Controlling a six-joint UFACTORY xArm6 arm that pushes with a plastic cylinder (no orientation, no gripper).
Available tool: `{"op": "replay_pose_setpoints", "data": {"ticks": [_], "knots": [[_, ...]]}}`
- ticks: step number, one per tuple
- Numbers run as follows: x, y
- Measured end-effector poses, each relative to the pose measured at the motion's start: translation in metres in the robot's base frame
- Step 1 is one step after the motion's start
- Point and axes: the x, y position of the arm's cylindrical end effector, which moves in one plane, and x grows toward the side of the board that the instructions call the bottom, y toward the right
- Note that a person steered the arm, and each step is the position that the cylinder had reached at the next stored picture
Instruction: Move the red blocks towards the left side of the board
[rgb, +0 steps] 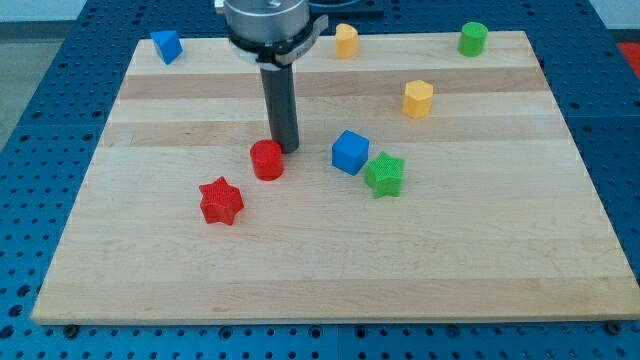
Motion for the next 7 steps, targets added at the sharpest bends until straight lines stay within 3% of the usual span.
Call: {"op": "replay_pose_setpoints", "data": {"ticks": [2, 4, 5, 7], "knots": [[0.058, 0.038], [0.017, -0.013], [0.016, -0.052], [0.082, -0.048]]}}
